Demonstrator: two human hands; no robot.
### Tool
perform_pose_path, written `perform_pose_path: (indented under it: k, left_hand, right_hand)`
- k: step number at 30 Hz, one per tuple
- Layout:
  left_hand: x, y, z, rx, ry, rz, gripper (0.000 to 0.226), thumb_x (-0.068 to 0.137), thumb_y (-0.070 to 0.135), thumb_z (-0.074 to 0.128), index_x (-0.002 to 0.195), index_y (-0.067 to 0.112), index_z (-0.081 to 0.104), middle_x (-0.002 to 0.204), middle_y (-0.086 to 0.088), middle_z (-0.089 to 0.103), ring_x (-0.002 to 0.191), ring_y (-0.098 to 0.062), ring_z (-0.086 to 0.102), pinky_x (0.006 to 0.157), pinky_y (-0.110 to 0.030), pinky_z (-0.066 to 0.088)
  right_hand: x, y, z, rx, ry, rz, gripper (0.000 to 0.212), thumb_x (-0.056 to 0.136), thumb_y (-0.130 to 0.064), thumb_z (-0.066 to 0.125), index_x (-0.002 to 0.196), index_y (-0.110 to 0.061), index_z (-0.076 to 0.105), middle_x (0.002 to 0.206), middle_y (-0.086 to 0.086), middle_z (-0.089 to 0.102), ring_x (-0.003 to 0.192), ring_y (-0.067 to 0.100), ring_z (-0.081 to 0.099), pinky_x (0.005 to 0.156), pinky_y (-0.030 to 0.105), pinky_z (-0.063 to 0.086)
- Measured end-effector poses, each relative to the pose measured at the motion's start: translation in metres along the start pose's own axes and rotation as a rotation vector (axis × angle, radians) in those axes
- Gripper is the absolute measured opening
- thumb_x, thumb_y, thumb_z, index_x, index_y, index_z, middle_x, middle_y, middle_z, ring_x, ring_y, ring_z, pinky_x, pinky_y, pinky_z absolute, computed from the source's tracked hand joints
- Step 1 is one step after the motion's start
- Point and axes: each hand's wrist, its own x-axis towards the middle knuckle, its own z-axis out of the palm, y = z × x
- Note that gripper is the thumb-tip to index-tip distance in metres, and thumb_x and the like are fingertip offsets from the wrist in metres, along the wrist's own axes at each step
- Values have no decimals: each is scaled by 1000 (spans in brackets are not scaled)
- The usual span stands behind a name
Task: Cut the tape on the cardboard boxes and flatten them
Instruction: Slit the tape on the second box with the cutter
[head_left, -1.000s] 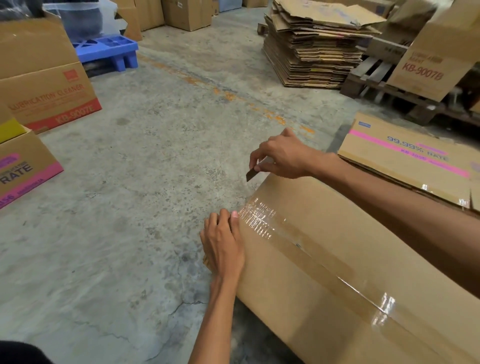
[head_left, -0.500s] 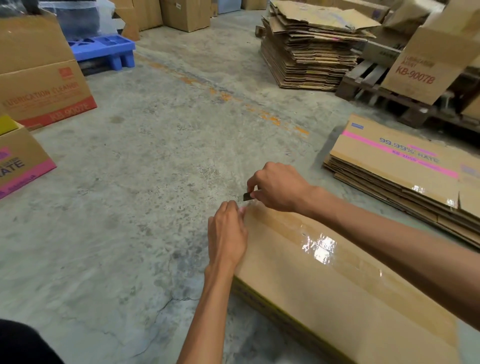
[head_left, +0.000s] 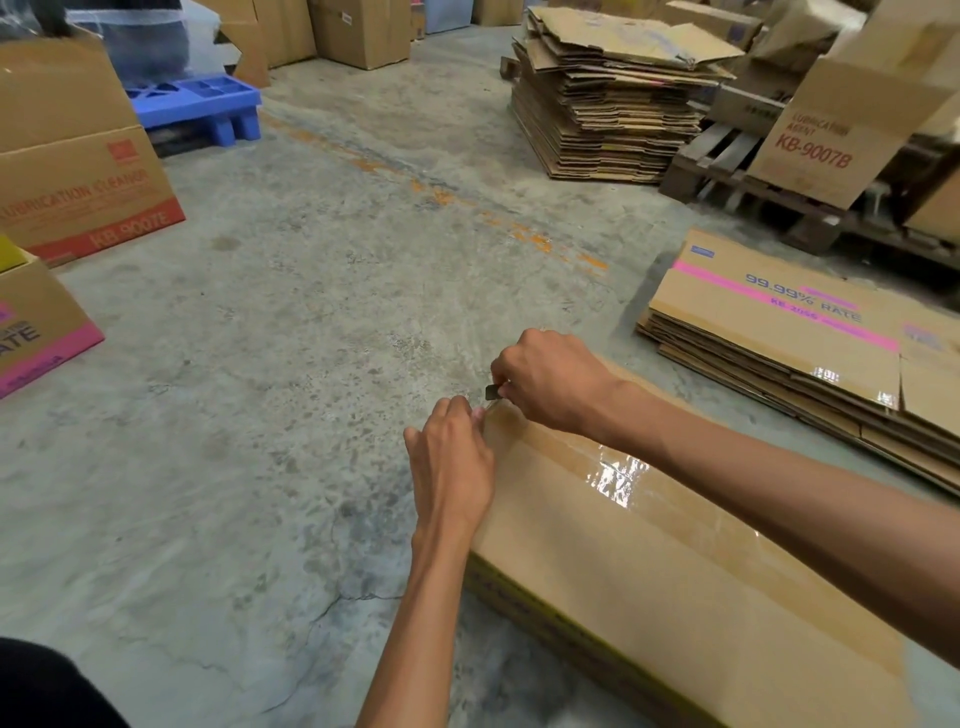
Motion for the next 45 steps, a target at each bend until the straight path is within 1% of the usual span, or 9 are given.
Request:
perform_pose_path:
  k: [5, 16, 21, 24, 27, 30, 32, 39, 45]
  left_hand:
    - [-1, 0, 0, -28, 25, -8, 21, 102, 18, 43, 82, 22, 44, 82, 2, 52, 68, -21, 45, 77, -33, 28]
    - [-6, -9, 2, 25, 14, -16, 22, 103, 19, 42, 88, 14, 58, 82, 5, 49, 67, -14, 39, 77, -29, 22]
    - [12, -53, -12, 91, -32, -175, 25, 103, 19, 42, 90, 9, 60, 87, -5, 61, 75, -17, 49, 80, -33, 29]
    - [26, -60, -15, 121, -45, -144, 32, 103, 24, 41, 85, 8, 60, 86, -10, 66, 81, -29, 60, 82, -42, 40]
    - [27, -45, -10, 243, -78, -214, 49, 103, 41, 32, 101, 4, 64, 99, -14, 67, 96, -32, 61, 89, -45, 38]
    - [17, -22, -1, 407, -99, -409, 66, 93, 56, 39, 121, -1, 51, 123, -18, 55, 115, -30, 47, 96, -45, 32]
    - [4, -14, 7, 434, -85, -438, 69, 86, 61, 46, 120, 1, 44, 123, -15, 49, 112, -29, 42, 93, -44, 32]
    - [-17, -27, 18, 402, 116, -366, 61, 82, 61, 52, 106, 4, 51, 109, -13, 53, 100, -28, 45, 85, -41, 36]
    - [-16, -29, 22, 418, 119, -296, 63, 84, 62, 52, 105, 3, 52, 109, -15, 53, 102, -30, 44, 86, -43, 38]
  right_hand:
    - [-12, -4, 3, 24, 3, 41, 25, 98, -26, 52, 103, -9, 70, 92, 16, 64, 85, 37, 62, 61, 34, 33]
    - [-43, -9, 22, -10, 27, 39, 20, 103, -22, 41, 107, -13, 58, 94, 13, 62, 83, 37, 58, 63, 35, 25]
    - [-95, 28, 56, 115, -54, 79, 18, 101, -28, 43, 100, -17, 59, 84, 5, 66, 62, 31, 49, 55, 38, 39]
    - [-109, 44, 68, 284, 24, 148, 16, 100, -28, 48, 108, -23, 61, 89, -3, 70, 69, 29, 59, 58, 36, 48]
    - [-100, 45, 72, 392, 127, 184, 13, 99, -29, 53, 109, -24, 60, 87, -6, 70, 70, 19, 63, 62, 36, 53]
    - [-71, 44, 73, 437, 144, 218, 15, 97, -31, 56, 108, -22, 63, 79, -5, 69, 66, 14, 63, 64, 38, 56]
    - [-48, 41, 71, 453, 167, 228, 15, 96, -32, 57, 106, -24, 63, 75, -3, 68, 63, 14, 62, 62, 37, 56]
    - [1, 25, 68, 435, 184, 201, 14, 95, -30, 57, 103, -22, 65, 68, -3, 58, 63, 21, 54, 56, 28, 36]
    - [18, 18, 67, 434, 127, 174, 15, 93, -29, 55, 101, -22, 66, 80, 6, 69, 78, 30, 62, 66, 35, 50]
